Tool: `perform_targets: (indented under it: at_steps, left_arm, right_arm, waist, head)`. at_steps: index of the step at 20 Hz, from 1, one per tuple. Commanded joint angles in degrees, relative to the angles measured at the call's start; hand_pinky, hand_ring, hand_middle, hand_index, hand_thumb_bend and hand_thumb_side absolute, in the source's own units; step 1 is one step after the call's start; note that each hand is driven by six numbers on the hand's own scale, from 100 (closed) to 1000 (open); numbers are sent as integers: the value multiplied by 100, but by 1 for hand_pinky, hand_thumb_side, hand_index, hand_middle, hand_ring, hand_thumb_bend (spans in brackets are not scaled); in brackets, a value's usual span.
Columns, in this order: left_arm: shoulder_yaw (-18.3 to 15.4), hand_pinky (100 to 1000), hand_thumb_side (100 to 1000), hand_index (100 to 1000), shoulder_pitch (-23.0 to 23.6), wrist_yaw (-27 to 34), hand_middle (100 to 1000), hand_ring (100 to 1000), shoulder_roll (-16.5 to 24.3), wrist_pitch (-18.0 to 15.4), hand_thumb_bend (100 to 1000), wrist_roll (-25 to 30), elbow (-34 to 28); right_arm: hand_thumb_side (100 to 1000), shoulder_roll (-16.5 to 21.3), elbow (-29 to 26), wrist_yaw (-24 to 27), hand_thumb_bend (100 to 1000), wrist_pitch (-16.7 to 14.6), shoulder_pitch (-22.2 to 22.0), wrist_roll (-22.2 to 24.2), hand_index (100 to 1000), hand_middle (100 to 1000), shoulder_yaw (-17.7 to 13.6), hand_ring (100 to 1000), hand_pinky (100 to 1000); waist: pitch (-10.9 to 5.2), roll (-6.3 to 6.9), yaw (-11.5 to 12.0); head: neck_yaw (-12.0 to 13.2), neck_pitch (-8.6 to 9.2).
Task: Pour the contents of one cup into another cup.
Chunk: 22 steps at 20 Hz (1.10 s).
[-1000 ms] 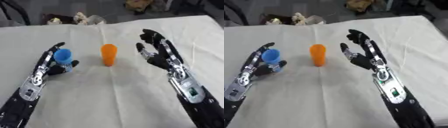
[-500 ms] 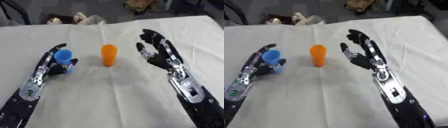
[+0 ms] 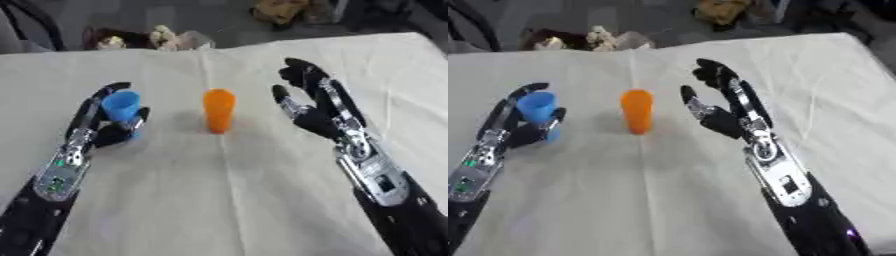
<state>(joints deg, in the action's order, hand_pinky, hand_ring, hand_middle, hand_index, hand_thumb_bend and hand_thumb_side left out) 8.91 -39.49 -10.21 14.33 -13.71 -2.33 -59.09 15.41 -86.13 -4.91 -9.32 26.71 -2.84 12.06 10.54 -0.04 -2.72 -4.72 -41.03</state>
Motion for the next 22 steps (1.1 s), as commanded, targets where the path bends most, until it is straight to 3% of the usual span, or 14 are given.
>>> perform_targets:
  at_steps: [1,13,15,16,17,22]
  left_arm:
    - [-62,135,258,851,-22,149,296,446,232,91,100,-115,-474]
    - [184,143,262,832,329,767,287,428,449,616,100,112,-2518]
    - [234,145,263,832,351,869,286,427,426,724,100,197,-2747]
    - [256,145,262,832,357,913,284,426,411,769,100,231,-2839]
    - [279,146,262,832,360,947,285,426,396,800,100,267,-2918]
    - [361,165,267,833,367,1068,287,428,319,886,100,404,-3166]
  right_arm:
    - [437,83,-8,2,276,14,72,-21,892,751,-37,835,894]
    - [424,205,724,-112,301,-12,278,-133,888,730,73,817,876]
    - [422,206,902,-170,307,-34,357,-160,889,729,117,817,874]
    - [366,199,995,-210,350,-49,397,-173,890,729,136,817,874]
    - [418,189,1079,-256,316,-67,436,-187,891,730,151,818,874]
    - [415,129,1406,-603,354,-177,608,-208,896,736,226,823,875]
  waist:
    - [-116,-3,26]
    - [-117,33,394]
    - [-110,53,474]
    - [-107,63,509]
    - [-101,73,544]
    - [-77,123,668]
  head:
    - [-25,38]
    - [-167,108]
    - [-203,129]
    - [-216,138]
    - [-230,150]
    - [-286,187]
